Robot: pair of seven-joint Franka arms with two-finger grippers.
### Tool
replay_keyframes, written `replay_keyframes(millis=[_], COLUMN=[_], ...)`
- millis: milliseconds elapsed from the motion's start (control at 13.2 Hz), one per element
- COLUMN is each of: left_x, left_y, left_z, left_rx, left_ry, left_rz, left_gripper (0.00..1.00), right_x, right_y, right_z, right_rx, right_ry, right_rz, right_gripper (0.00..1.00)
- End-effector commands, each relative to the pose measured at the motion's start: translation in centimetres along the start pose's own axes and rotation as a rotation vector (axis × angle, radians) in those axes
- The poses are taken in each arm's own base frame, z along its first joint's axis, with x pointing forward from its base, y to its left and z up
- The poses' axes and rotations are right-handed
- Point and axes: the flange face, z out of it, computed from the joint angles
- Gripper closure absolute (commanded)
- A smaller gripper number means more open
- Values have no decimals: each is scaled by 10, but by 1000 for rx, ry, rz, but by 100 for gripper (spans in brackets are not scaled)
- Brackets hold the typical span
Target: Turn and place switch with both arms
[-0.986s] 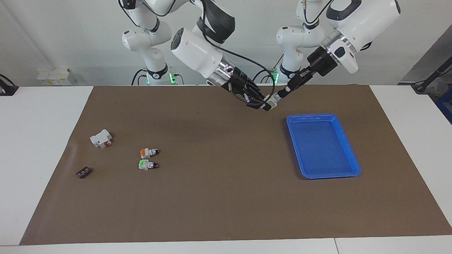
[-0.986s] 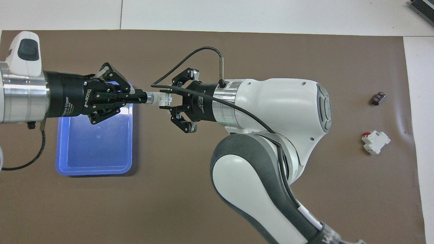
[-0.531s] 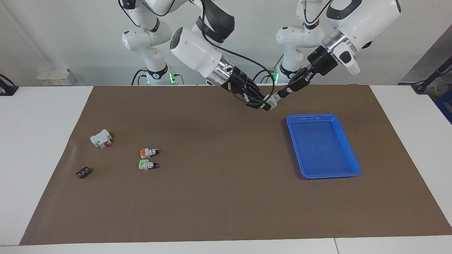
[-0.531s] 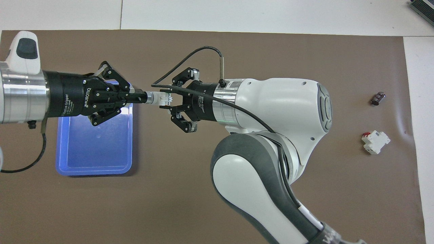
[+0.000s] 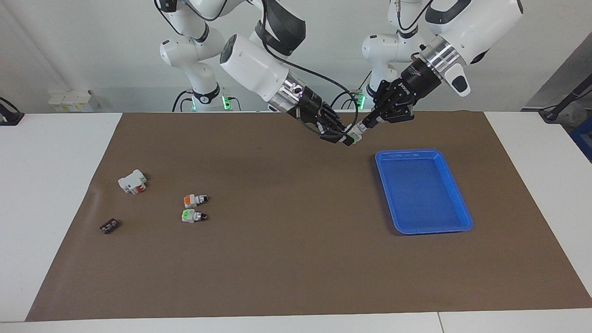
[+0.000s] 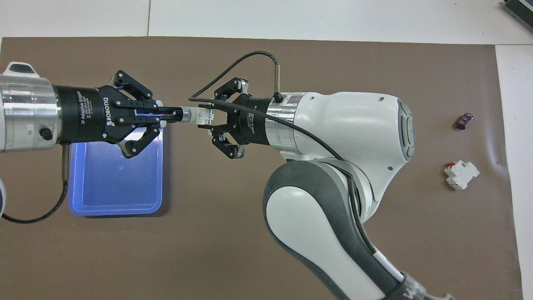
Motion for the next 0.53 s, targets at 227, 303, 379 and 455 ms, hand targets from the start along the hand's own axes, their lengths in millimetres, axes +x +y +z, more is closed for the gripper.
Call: replay_keyframes(millis=[227,303,379,455], left_x=[-18,-18,-18,-18], left_y=[-6,-6,-5,-5], left_z=[-8,-9,-11,-11], left_rx=[-21,-22,-26,-28], left_ry=[-46,-45,-48,-45], left_rz=[-335,-393,-445,-501], left_gripper=[100,100,100,100], right_x=[0,0,0,0], right_y=[6,6,6,6], right_z=[10,10,10,10], right_rx=[-19,-19,-19,-18], right_ry=[17,17,17,16], right_rz=[15,15,15,14], right_gripper=[100,100,100,100])
